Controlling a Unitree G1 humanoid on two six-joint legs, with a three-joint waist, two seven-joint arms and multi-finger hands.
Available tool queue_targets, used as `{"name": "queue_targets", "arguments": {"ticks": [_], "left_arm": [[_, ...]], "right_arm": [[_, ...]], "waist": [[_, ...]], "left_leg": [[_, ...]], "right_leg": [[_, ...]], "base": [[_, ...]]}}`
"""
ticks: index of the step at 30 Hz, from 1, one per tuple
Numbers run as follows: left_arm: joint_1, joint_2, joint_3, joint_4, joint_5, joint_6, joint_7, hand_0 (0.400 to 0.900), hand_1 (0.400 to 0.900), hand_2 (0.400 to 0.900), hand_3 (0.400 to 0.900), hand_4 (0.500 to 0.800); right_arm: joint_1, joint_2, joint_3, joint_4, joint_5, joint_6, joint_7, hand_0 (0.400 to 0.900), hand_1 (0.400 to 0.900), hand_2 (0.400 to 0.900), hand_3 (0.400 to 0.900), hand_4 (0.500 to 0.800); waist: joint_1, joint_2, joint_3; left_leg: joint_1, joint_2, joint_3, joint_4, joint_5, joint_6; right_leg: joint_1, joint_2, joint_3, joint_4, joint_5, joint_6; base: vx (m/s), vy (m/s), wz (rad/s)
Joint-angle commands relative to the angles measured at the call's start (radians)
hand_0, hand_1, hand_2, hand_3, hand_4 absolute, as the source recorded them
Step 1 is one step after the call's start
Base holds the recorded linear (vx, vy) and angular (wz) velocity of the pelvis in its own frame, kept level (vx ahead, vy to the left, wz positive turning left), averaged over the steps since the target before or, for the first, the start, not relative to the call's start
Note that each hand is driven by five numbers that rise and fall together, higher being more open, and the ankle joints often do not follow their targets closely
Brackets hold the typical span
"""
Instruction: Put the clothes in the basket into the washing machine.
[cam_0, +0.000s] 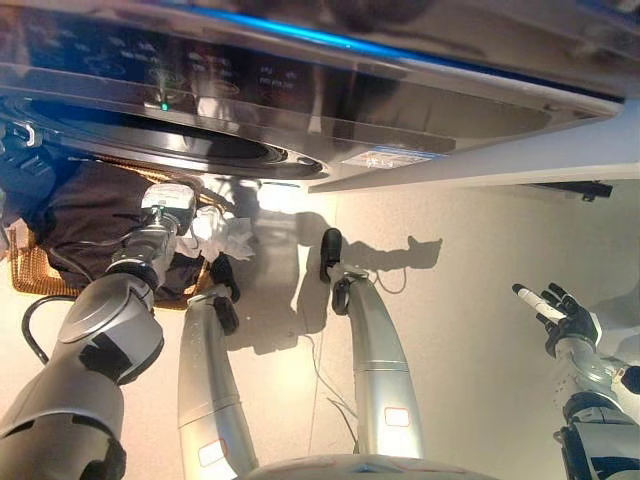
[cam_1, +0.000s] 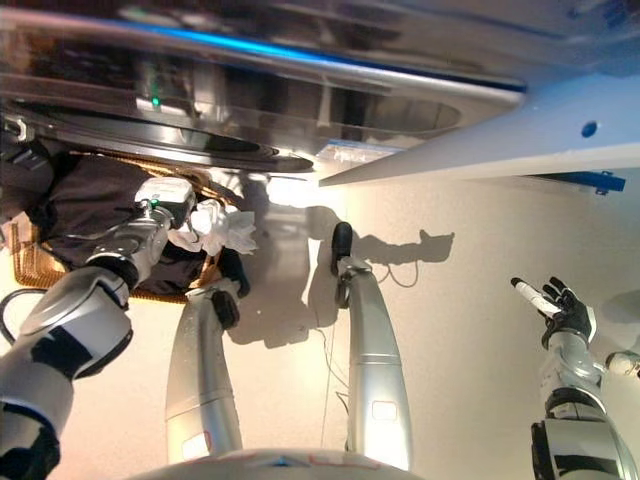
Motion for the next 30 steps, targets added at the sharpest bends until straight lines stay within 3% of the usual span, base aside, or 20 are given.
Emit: {"name": "queue_targets", "arguments": {"ticks": [1, 6, 9, 12, 15, 16, 18, 21, 25, 26, 30], "left_arm": [[0.018, -0.033, 0.063, 0.06, -0.056, -0.013, 0.032, 0.4, 0.4, 0.4, 0.4, 0.5], [0.028, -0.03, 0.169, 0.055, -0.184, -0.035, 0.064, 0.4, 0.4, 0.4, 0.4, 0.5], [0.04, -0.032, 0.26, 0.032, -0.297, -0.063, 0.089, 0.4, 0.4, 0.4, 0.4, 0.5], [0.077, -0.09, 0.306, -0.011, -0.396, -0.081, 0.136, 0.4, 0.4, 0.4, 0.4, 0.5], [0.078, -0.124, 0.375, -0.004, -0.551, -0.104, 0.135, 0.4, 0.4, 0.4, 0.4, 0.5], [0.089, -0.135, 0.438, 0.0, -0.655, -0.118, 0.128, 0.4, 0.4, 0.4, 0.4, 0.5], [0.126, -0.178, 0.536, -0.024, -0.834, -0.167, 0.125, 0.4, 0.4, 0.4, 0.4, 0.5], [0.164, -0.235, 0.635, -0.074, -1.046, -0.216, 0.094, 0.4, 0.4, 0.4, 0.4, 0.5], [0.2, -0.318, 0.705, -0.103, -1.182, -0.258, 0.104, 0.4, 0.4, 0.4, 0.4, 0.5], [0.2, -0.331, 0.708, -0.109, -1.192, -0.267, 0.117, 0.4, 0.4, 0.4, 0.4, 0.5], [0.192, -0.358, 0.811, -0.106, -1.349, -0.319, 0.13, 0.4, 0.4, 0.4, 0.4, 0.5]], "right_arm": [[0.119, -0.108, -0.013, 0.038, 0.044, -0.045, -0.035, 0.9, 0.9, 0.9, 0.9, 0.8], [0.132, -0.085, -0.025, 0.049, 0.038, -0.044, -0.03, 0.9, 0.9, 0.9, 0.9, 0.8], [0.142, -0.067, -0.034, 0.056, 0.032, -0.044, -0.03, 0.9, 0.9, 0.9, 0.9, 0.8], [0.088, 0.032, 0.058, 0.042, -0.006, -0.057, -0.099, 0.9, 0.9, 0.9, 0.9, 0.8], [0.012, 0.06, 0.103, 0.058, -0.044, -0.037, -0.144, 0.9, 0.9, 0.9, 0.9, 0.8], [-0.001, 0.065, 0.106, 0.064, -0.049, -0.029, -0.147, 0.9, 0.9, 0.9, 0.9, 0.8], [-0.035, 0.081, 0.119, 0.073, -0.051, -0.015, -0.159, 0.9, 0.9, 0.9, 0.9, 0.8], [-0.048, 0.097, 0.129, 0.081, -0.047, -0.003, -0.164, 0.9, 0.9, 0.9, 0.9, 0.8], [-0.048, 0.131, 0.15, 0.092, -0.056, 0.009, -0.178, 0.9, 0.9, 0.9, 0.9, 0.8], [-0.048, 0.142, 0.158, 0.094, -0.06, 0.01, -0.186, 0.9, 0.9, 0.9, 0.9, 0.8], [-0.101, 0.181, 0.194, 0.115, -0.065, 0.018, -0.217, 0.9, 0.9, 0.9, 0.9, 0.8]], "waist": [[-0.028, 0.075, -0.055], [-0.024, 0.082, -0.044], [-0.016, 0.086, -0.03], [0.019, 0.105, -0.009], [0.037, 0.114, -0.001], [0.045, 0.114, 0.001], [0.057, 0.116, 0.002], [0.073, 0.115, -0.003], [0.086, 0.109, -0.009], [0.088, 0.105, -0.012], [0.1, 0.087, -0.035]], "left_leg": [[0.057, 0.004, -0.06, -0.115, 0.016, -0.075], [0.165, 0.008, -0.042, -0.23, 0.055, -0.081], [0.26, 0.005, -0.033, -0.323, 0.091, -0.091], [0.345, -0.002, -0.029, -0.406, 0.132, -0.095], [0.43, -0.013, -0.026, -0.486, 0.164, -0.098], [0.448, -0.016, -0.017, -0.52, 0.207, -0.092], [0.502, -0.024, -0.015, -0.571, 0.228, -0.1], [0.569, -0.031, -0.015, -0.629, 0.25, -0.109], [0.65, -0.029, -0.01, -0.685, 0.269, -0.118], [0.664, -0.027, -0.009, -0.698, 0.273, -0.118], [0.715, -0.015, 0.0, -0.742, 0.284, -0.127]], "right_leg": [[0.087, 0.023, -0.018, -0.01, -0.043, -0.003], [0.181, 0.03, -0.018, -0.113, -0.007, 0.008], [0.265, 0.033, -0.024, -0.196, 0.019, 0.014], [0.354, 0.038, -0.036, -0.28, 0.042, 0.023], [0.429, 0.04, -0.047, -0.352, 0.072, 0.031], [0.447, 0.041, -0.057, -0.386, 0.11, 0.025], [0.496, 0.045, -0.062, -0.432, 0.127, 0.029], [0.564, 0.049, -0.073, -0.488, 0.141, 0.035], [0.65, 0.055, -0.082, -0.549, 0.159, 0.042], [0.666, 0.056, -0.083, -0.565, 0.165, 0.042], [0.715, 0.068, -0.083, -0.623, 0.191, 0.05]], "base": [[0.02, -0.026, -0.07], [0.03, -0.035, -0.03], [0.05, -0.05, 0.04], [0.05, -0.046, 0.09], [0.03, -0.031, 0.06], [-0.04, -0.033, 0.09], [0.01, -0.037, 0.06], [0.05, -0.037, 0.04], [0.05, -0.023, 0.04], [0.04, -0.016, -0.02], [0.04, -0.016, -0.09]]}}
